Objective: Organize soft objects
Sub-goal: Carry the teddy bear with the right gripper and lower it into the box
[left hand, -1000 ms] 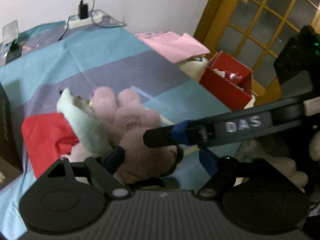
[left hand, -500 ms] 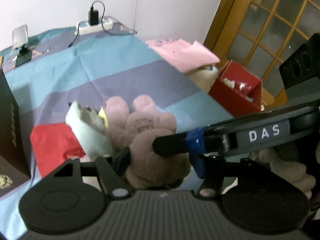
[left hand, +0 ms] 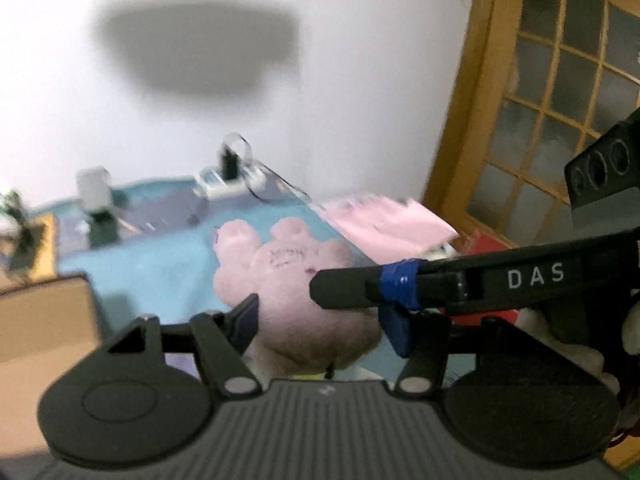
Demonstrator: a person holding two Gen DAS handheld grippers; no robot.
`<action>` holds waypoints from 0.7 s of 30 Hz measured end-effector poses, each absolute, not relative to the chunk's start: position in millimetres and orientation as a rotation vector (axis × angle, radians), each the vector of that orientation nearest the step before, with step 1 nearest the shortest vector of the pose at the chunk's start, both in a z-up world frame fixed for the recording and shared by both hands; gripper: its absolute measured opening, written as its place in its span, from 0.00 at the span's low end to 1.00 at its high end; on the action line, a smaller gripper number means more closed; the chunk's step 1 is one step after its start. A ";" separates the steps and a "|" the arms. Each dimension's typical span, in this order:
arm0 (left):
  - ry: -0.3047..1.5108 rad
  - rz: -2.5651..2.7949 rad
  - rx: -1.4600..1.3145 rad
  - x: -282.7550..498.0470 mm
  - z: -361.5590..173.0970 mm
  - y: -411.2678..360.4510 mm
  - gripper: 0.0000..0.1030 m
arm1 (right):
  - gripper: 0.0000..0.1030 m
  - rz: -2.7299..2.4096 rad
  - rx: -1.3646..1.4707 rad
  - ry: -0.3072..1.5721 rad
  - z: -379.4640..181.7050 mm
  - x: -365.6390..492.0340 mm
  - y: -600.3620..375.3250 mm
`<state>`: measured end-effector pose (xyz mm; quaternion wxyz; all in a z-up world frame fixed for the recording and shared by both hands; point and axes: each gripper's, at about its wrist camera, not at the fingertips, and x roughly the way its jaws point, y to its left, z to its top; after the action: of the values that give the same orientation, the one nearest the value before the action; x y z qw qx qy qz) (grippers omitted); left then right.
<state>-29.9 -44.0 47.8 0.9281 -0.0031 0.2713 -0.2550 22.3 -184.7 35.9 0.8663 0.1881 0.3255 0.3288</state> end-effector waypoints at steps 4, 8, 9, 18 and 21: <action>0.513 -0.446 0.010 -17.5 66.8 7.8 0.58 | 0.17 0.762 0.363 0.630 44.6 44.9 -126.2; 0.507 -0.361 0.019 -8.8 73.3 71.8 0.58 | 0.17 0.846 0.341 0.623 39.1 65.4 -62.1; 0.511 -0.341 0.021 -8.1 72.0 86.5 0.58 | 0.17 0.868 0.337 0.628 35.4 69.7 -45.6; 0.641 -0.176 0.034 3.0 29.7 209.2 0.58 | 0.17 0.993 0.283 0.739 -10.8 89.0 79.6; 0.709 -0.137 0.029 7.9 6.7 235.4 0.59 | 0.17 1.003 0.265 0.812 -31.2 91.5 106.4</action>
<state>7.9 235.4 6.6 0.9355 0.0142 0.3467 -0.0668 91.5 106.4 -31.2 0.7908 0.1230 0.3774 0.4659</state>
